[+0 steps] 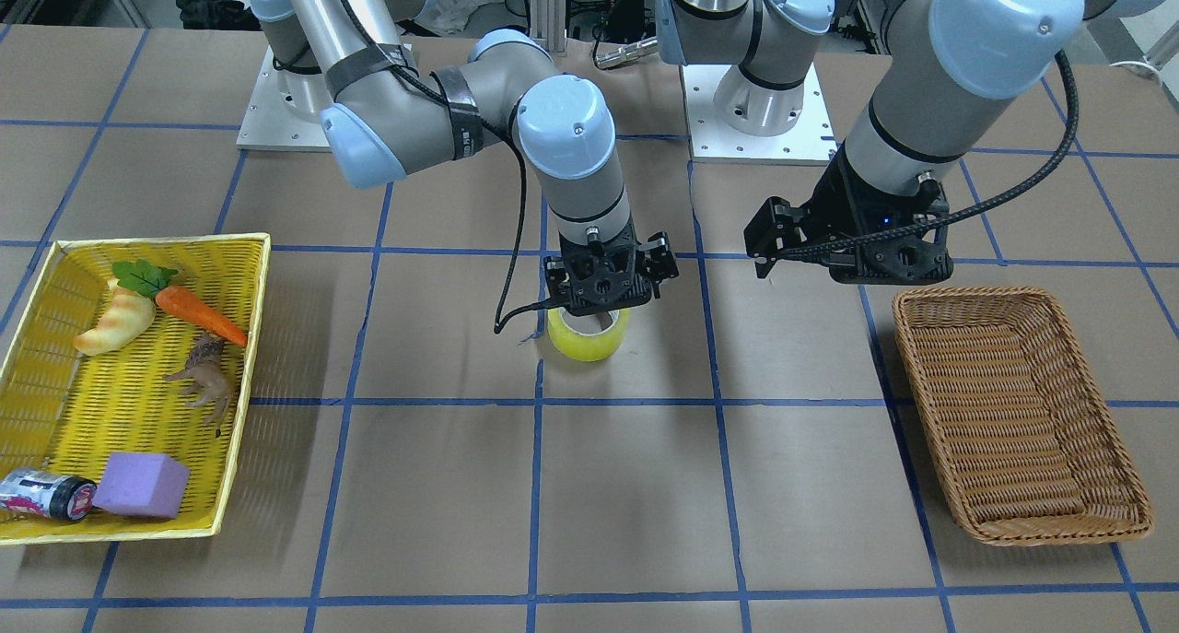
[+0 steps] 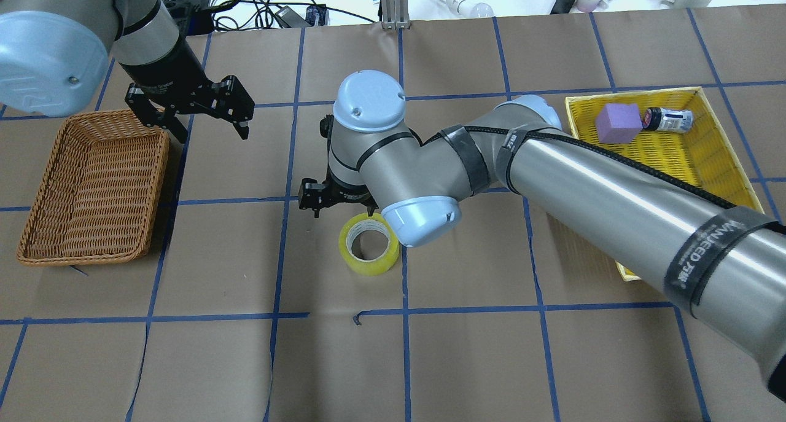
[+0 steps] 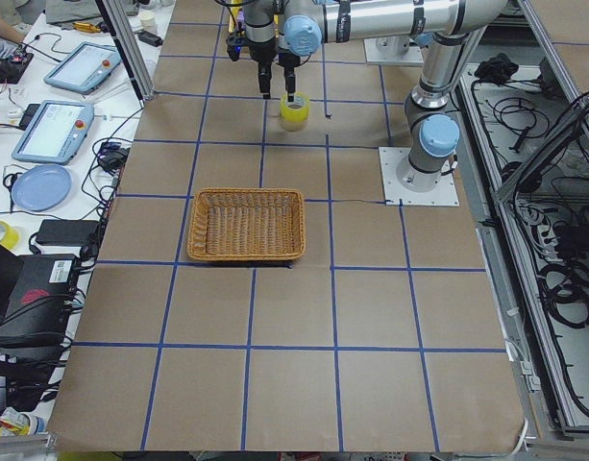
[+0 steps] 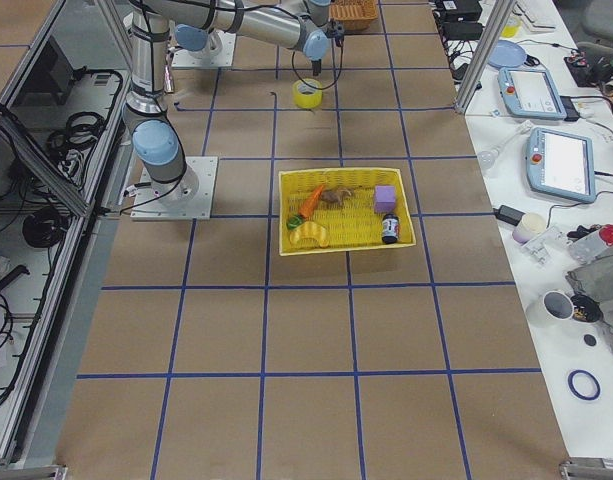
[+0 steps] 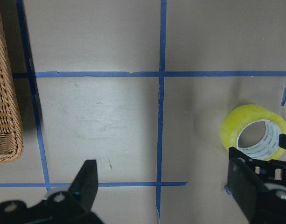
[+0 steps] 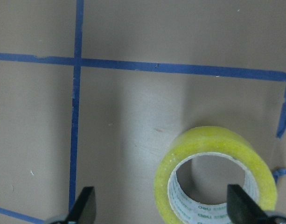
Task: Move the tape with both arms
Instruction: 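Reach the left gripper to the tape roll while the right arm withdraws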
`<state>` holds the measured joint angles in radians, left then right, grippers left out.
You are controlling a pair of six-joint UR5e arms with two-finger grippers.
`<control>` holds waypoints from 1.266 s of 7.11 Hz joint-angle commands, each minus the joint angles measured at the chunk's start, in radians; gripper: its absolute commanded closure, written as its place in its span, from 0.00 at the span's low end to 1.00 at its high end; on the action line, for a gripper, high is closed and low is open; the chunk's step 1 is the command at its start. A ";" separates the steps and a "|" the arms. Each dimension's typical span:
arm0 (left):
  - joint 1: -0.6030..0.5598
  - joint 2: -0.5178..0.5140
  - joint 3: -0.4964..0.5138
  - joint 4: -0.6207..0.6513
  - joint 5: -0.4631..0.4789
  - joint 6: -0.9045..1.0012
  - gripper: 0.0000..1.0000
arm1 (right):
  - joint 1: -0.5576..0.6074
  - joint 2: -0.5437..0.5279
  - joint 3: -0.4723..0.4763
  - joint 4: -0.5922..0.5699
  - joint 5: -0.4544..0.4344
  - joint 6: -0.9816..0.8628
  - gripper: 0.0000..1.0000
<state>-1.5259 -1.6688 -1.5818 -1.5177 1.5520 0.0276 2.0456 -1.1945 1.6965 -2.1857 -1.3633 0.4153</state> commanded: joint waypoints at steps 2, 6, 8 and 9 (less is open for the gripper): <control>-0.048 0.006 0.000 -0.004 -0.023 -0.064 0.00 | -0.210 -0.100 -0.018 0.231 -0.115 -0.129 0.00; -0.196 -0.006 -0.107 0.105 -0.156 -0.257 0.00 | -0.521 -0.226 -0.084 0.530 -0.226 -0.323 0.00; -0.240 -0.018 -0.302 0.314 -0.156 -0.261 0.00 | -0.515 -0.261 -0.081 0.558 -0.238 -0.326 0.00; -0.241 -0.020 -0.384 0.402 -0.156 -0.258 0.00 | -0.516 -0.269 -0.078 0.563 -0.244 -0.326 0.00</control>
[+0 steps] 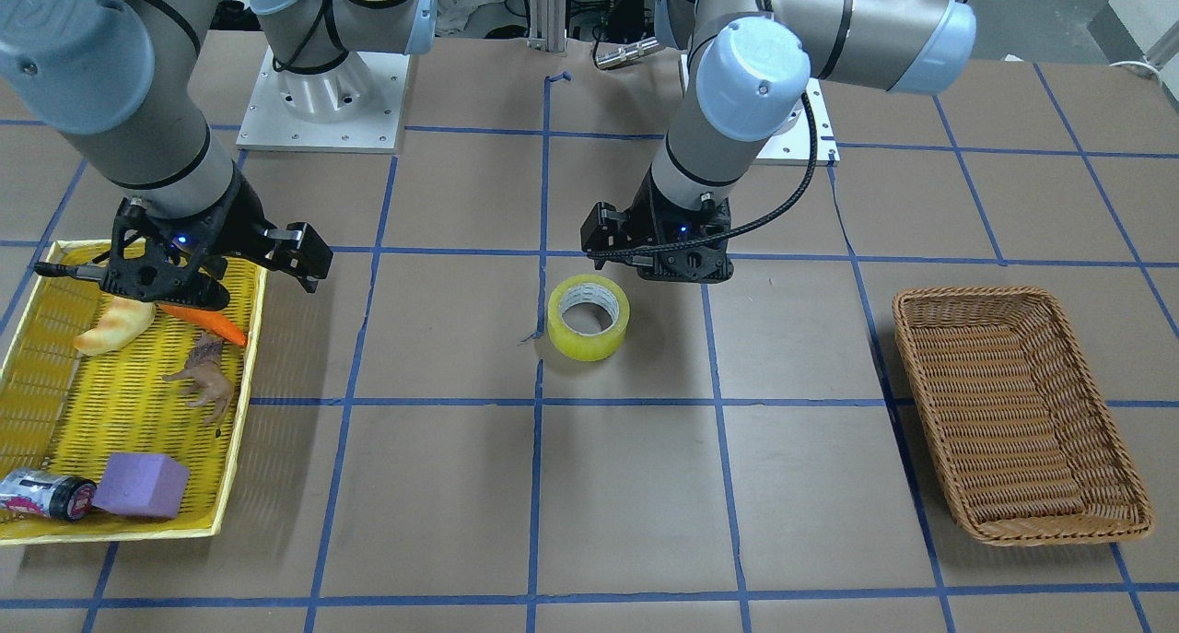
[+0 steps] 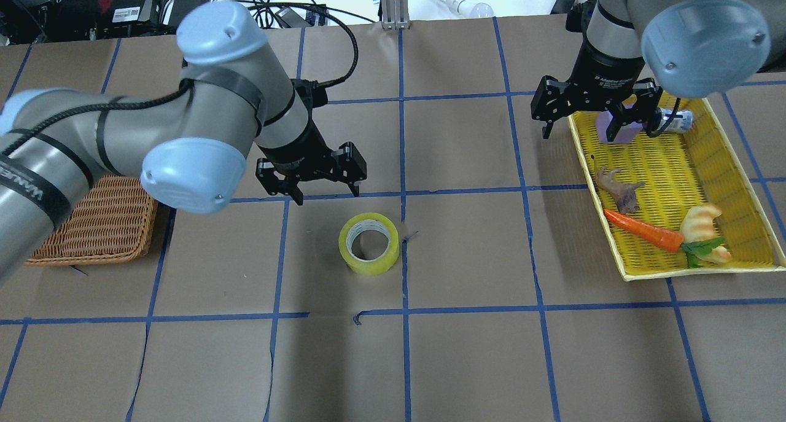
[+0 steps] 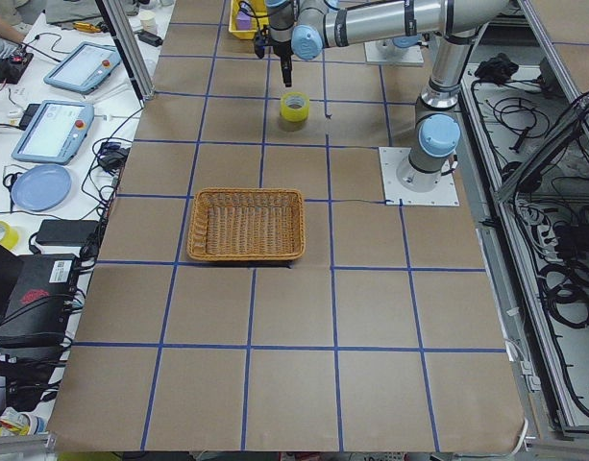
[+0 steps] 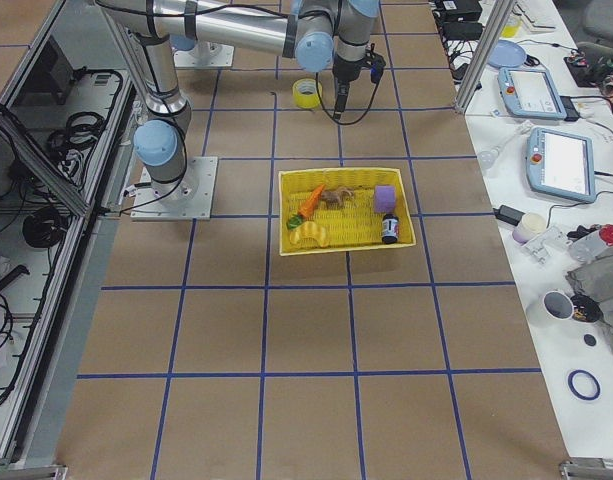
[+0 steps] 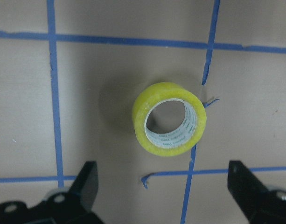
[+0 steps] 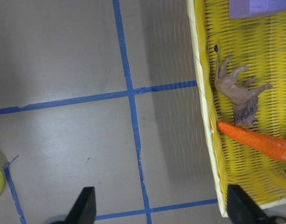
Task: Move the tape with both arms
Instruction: 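Reach the left gripper to the tape roll while the right arm withdraws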
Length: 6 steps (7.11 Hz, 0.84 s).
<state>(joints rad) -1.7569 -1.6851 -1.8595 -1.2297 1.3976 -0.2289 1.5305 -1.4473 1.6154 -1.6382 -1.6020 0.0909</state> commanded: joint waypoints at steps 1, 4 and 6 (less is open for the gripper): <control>-0.010 -0.004 -0.156 0.148 0.001 0.009 0.00 | -0.004 -0.025 -0.006 0.041 -0.009 -0.002 0.00; -0.010 -0.059 -0.171 0.177 0.006 0.011 0.00 | -0.001 -0.038 0.008 0.041 -0.004 -0.002 0.00; -0.010 -0.126 -0.164 0.272 0.009 0.013 0.00 | 0.000 -0.038 0.009 0.043 -0.012 0.001 0.00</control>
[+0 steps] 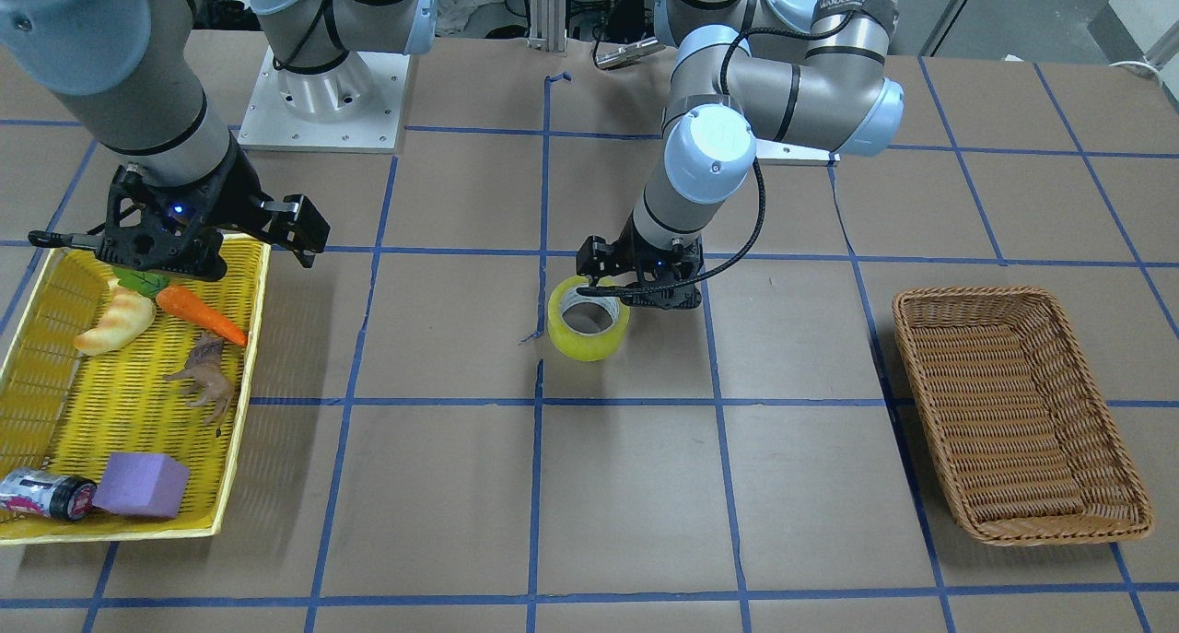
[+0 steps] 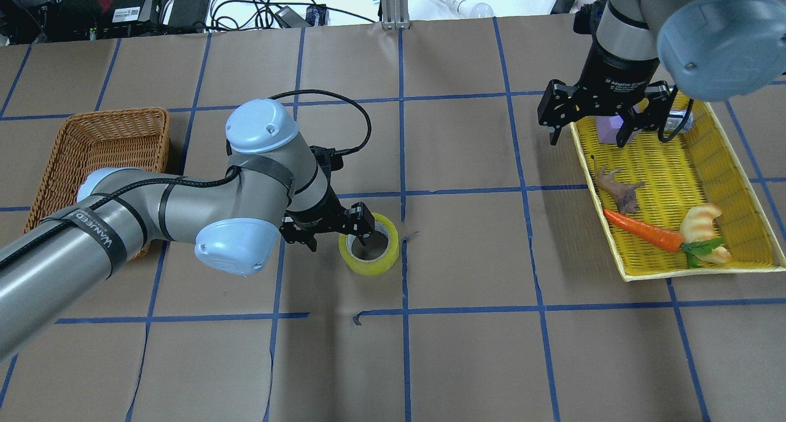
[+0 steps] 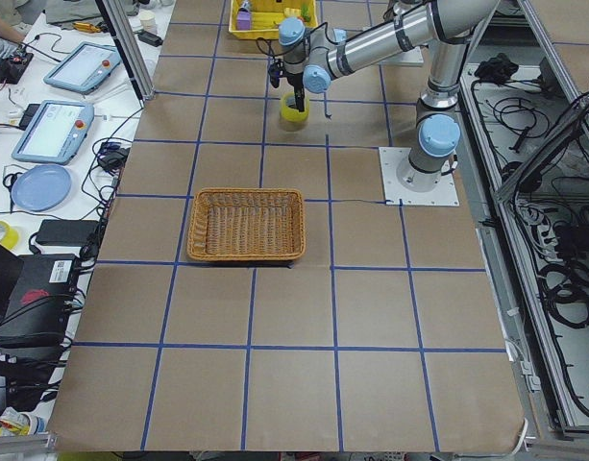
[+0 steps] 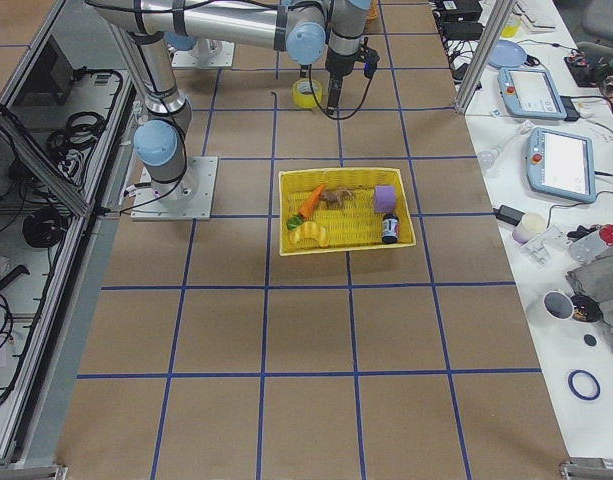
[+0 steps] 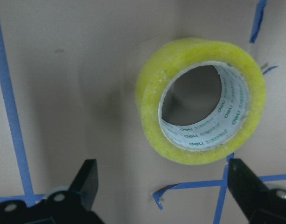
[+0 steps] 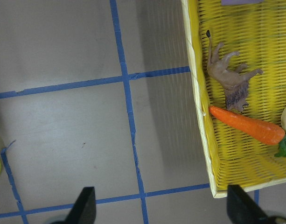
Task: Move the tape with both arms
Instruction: 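Grasp the tape roll with the left gripper and lift it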
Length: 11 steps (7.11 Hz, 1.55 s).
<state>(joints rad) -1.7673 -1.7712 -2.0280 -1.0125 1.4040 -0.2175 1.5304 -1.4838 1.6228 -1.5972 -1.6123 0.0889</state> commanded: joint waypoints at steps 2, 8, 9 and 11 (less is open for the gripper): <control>0.002 -0.100 0.006 0.144 0.024 0.001 0.00 | 0.000 -0.001 0.009 -0.003 0.005 0.002 0.00; 0.018 -0.105 0.023 0.088 0.053 0.004 1.00 | 0.000 -0.001 0.011 -0.006 -0.003 0.000 0.00; 0.043 -0.078 0.060 0.043 0.055 0.016 1.00 | 0.000 -0.003 0.011 -0.007 -0.006 -0.003 0.00; 0.202 -0.033 0.179 -0.138 0.145 0.235 1.00 | 0.000 -0.003 0.009 -0.007 -0.006 -0.003 0.00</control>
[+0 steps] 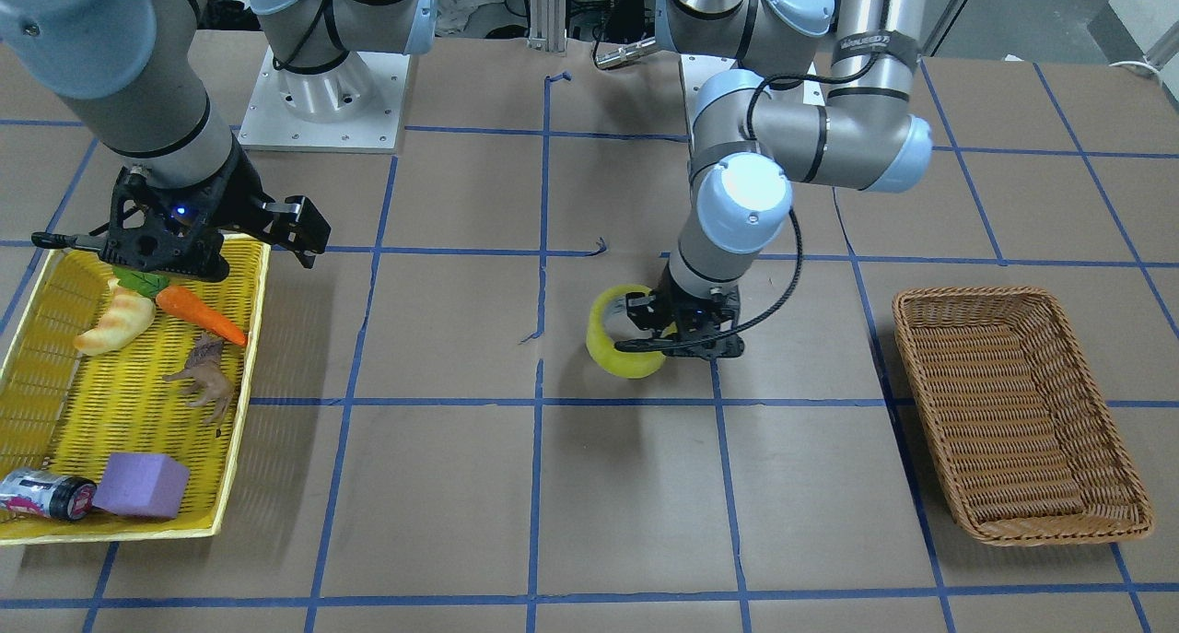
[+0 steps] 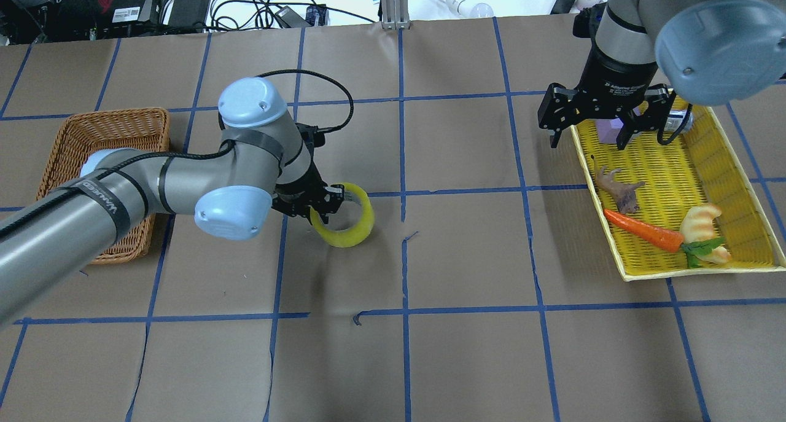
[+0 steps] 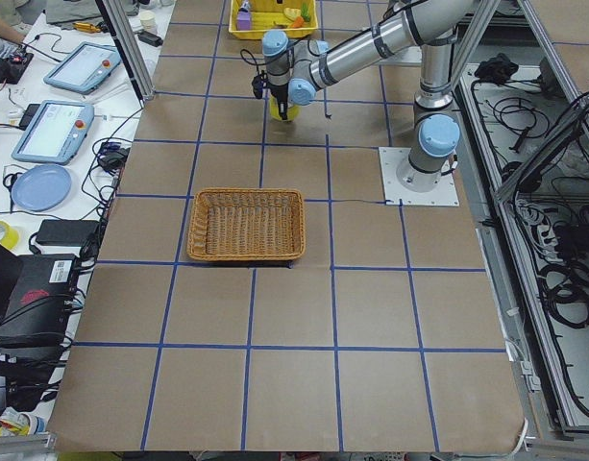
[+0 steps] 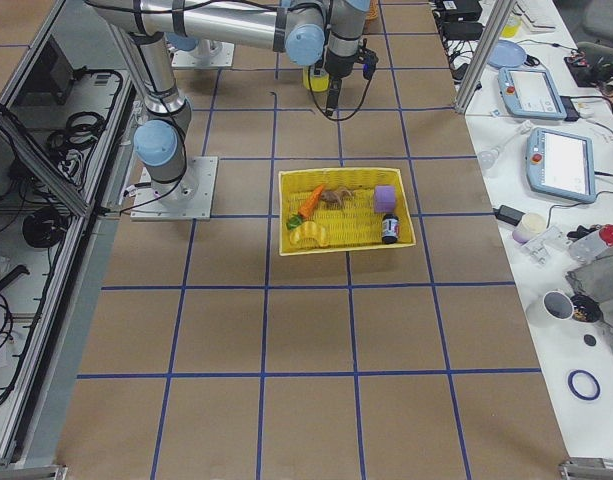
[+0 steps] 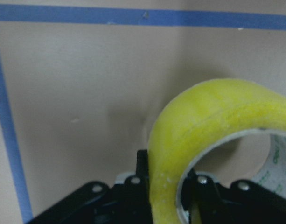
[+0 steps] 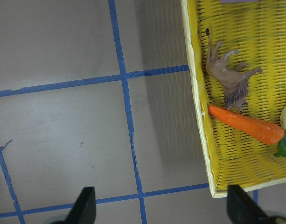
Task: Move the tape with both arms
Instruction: 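Carry the tape roll with the left gripper into the wicker basket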
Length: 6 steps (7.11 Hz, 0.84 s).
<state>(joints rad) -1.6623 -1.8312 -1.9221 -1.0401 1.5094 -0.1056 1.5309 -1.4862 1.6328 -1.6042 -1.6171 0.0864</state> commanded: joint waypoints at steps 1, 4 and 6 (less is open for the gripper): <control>0.208 0.044 0.150 -0.211 0.043 0.276 1.00 | 0.000 0.000 0.001 -0.002 -0.001 0.001 0.00; 0.473 0.053 0.215 -0.242 0.151 0.609 1.00 | 0.002 -0.002 -0.004 -0.003 -0.001 0.000 0.00; 0.619 0.012 0.206 -0.064 0.155 0.806 1.00 | 0.002 -0.003 -0.002 -0.005 0.000 0.001 0.00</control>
<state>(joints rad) -1.1284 -1.7947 -1.7113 -1.2017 1.6547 0.5746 1.5323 -1.4883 1.6298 -1.6085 -1.6180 0.0862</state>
